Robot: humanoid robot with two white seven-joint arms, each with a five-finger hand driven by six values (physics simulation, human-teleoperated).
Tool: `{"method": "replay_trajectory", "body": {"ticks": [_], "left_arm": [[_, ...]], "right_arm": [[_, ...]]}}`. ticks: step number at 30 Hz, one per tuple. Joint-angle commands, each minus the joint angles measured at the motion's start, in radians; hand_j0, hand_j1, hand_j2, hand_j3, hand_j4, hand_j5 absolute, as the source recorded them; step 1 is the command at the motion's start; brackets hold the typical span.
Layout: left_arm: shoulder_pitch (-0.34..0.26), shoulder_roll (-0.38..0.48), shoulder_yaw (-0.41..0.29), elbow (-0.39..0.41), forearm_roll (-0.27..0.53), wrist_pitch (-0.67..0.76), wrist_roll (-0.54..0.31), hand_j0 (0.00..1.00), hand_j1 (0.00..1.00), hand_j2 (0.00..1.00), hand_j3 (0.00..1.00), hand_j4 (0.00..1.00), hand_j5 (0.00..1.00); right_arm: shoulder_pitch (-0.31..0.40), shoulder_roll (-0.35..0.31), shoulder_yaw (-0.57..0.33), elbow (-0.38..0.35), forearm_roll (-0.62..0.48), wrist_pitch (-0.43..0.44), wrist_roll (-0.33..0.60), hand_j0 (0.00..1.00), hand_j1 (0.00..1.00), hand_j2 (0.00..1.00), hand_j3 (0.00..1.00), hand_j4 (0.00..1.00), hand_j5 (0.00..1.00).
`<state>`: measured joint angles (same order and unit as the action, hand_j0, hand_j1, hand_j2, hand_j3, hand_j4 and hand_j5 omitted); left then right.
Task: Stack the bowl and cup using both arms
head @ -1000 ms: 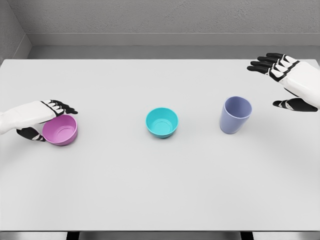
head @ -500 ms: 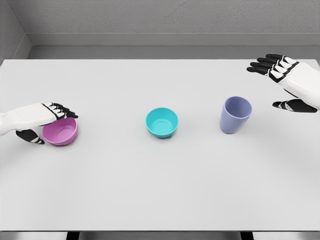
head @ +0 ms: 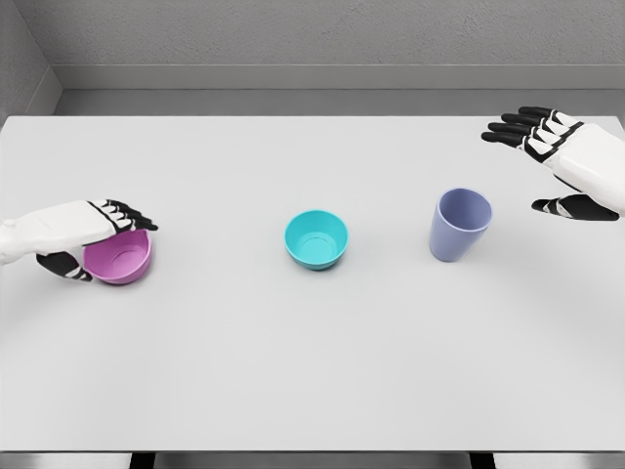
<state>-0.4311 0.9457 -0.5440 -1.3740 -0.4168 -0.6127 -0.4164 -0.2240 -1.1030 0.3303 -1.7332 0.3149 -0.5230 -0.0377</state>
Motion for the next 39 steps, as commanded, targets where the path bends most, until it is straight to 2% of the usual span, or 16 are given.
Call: {"method": "replay_trajectory", "body": {"ticks": [1,5,11,20,28,34,39], "left_arm": [[0.000,0.001,-0.001,-0.002,0.006,0.002,-0.001,1.00,1.00,1.00,1.00,1.00,1.00],[-0.002,0.001,-0.005,-0.005,0.006,0.002,-0.032,0.98,0.98,0.98,0.98,0.98,0.98],[-0.005,-0.001,-0.005,-0.005,0.004,0.002,-0.035,0.78,0.78,0.78,0.78,0.78,0.78],[-0.008,-0.007,-0.007,-0.005,-0.004,0.002,-0.032,0.61,0.61,0.61,0.61,0.61,0.61],[-0.029,-0.038,-0.005,-0.046,-0.002,0.002,-0.028,0.58,0.58,0.58,0.58,0.58,0.58],[-0.048,-0.116,-0.007,-0.111,-0.004,0.002,-0.030,0.59,0.59,0.59,0.59,0.59,0.59],[-0.130,-0.208,-0.073,-0.132,-0.008,0.002,-0.033,0.59,0.59,0.59,0.59,0.59,0.59]], "right_arm": [[0.000,-0.001,0.000,0.000,-0.007,-0.002,-0.001,1.00,1.00,1.00,1.00,1.00,1.00],[0.000,-0.001,0.000,0.000,-0.005,0.000,-0.001,1.00,1.00,1.00,1.00,1.00,1.00],[0.000,-0.001,0.000,0.000,-0.007,0.000,-0.001,1.00,1.00,1.00,1.00,1.00,1.00],[-0.002,0.000,-0.002,0.000,-0.005,0.000,-0.001,1.00,1.00,1.00,1.00,1.00,1.00],[-0.002,0.000,-0.002,0.000,-0.005,0.000,-0.001,1.00,1.00,1.00,1.00,1.00,1.00],[-0.002,0.000,-0.002,0.000,-0.005,0.000,-0.001,1.00,1.00,1.00,1.00,1.00,1.00],[0.000,0.000,-0.002,0.000,-0.005,-0.002,-0.001,1.00,1.00,1.00,1.00,1.00,1.00]]}}
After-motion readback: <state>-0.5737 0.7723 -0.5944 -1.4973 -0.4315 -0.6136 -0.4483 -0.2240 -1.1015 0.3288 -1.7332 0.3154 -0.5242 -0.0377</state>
